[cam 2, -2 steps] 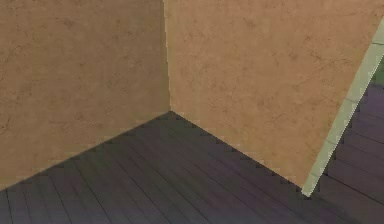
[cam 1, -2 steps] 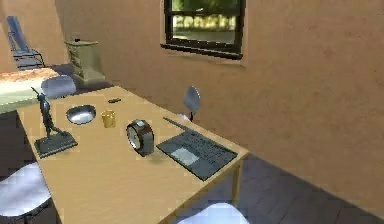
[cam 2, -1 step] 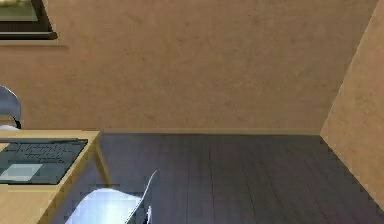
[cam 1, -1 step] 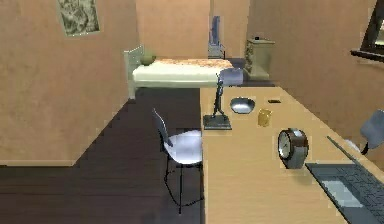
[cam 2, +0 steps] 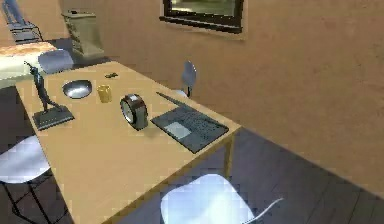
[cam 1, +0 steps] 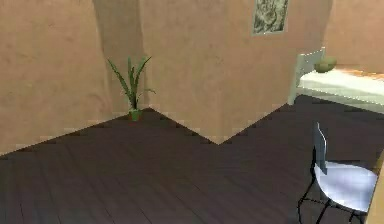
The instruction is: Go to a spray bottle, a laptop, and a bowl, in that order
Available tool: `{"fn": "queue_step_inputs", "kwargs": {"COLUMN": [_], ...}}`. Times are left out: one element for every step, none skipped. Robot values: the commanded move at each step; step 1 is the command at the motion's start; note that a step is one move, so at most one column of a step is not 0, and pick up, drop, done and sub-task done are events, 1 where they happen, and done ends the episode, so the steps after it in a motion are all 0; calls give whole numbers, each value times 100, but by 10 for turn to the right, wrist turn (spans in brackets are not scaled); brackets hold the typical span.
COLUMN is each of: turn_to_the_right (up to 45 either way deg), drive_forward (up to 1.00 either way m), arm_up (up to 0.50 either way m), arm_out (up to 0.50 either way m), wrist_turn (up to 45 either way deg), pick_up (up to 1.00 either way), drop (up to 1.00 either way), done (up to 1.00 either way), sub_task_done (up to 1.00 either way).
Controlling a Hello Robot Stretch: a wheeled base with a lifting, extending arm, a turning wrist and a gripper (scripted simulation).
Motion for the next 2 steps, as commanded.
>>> {"fn": "queue_step_inputs", "kwargs": {"turn_to_the_right": [-450, -420], "drive_forward": [0, 0], "arm_up": [0, 0], "arm_out": [0, 0], "wrist_turn": [0, 0], "pick_up": [0, 0], "drop": [0, 0], "done": [0, 0], "sub_task_done": [0, 0]}}
